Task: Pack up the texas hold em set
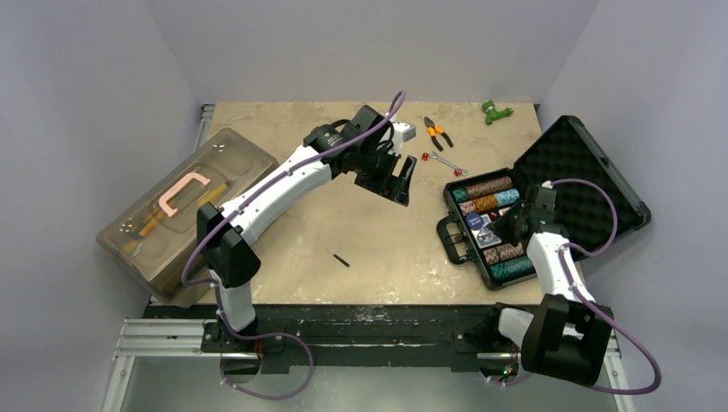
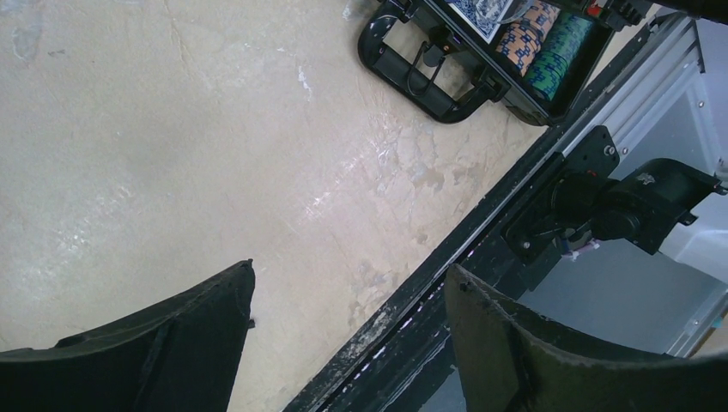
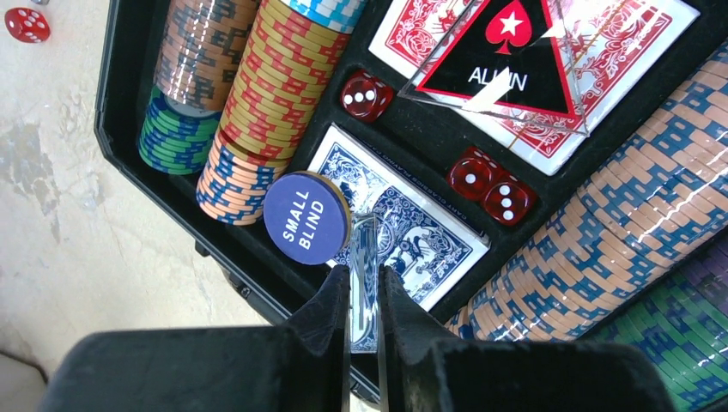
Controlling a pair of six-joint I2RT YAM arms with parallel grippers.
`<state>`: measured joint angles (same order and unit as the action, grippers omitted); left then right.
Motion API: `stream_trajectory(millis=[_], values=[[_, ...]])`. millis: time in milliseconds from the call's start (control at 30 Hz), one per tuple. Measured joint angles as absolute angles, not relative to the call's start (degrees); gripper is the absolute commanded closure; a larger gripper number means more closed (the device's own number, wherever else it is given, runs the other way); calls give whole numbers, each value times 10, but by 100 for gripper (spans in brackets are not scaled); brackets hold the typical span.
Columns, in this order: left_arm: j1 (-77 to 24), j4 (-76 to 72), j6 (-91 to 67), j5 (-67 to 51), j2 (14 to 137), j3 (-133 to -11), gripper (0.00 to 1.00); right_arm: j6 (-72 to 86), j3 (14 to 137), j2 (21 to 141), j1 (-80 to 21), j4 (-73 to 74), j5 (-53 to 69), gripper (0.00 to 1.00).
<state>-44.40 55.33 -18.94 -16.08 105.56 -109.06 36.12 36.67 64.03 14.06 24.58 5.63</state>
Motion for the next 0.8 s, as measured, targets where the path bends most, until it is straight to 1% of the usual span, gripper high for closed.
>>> stream_trajectory(millis=[67, 100, 167, 433, 533, 567, 700, 800], values=[[-443, 553, -190, -166, 1059, -1091, 22, 364, 362, 640, 146, 237, 60, 100], [-442, 553, -191, -167, 1061, -1091, 22, 365, 359, 641, 149, 234, 63, 98], [-442, 553, -192, -170, 1065, -1091, 22, 369, 354, 641, 154, 225, 71, 88], [-441, 553, -195, -175, 1072, -1091, 22, 380, 343, 637, 159, 219, 87, 78], [-441, 553, -195, -176, 1072, -1091, 22, 382, 337, 631, 159, 229, 90, 77], [-441, 553, -195, -176, 1072, -1091, 22, 381, 337, 629, 159, 233, 92, 74], [-441, 553, -195, -178, 1072, -1091, 22, 382, 337, 614, 159, 253, 101, 54], [-441, 553, -195, -178, 1072, -1091, 22, 378, 338, 598, 159, 280, 101, 44]])
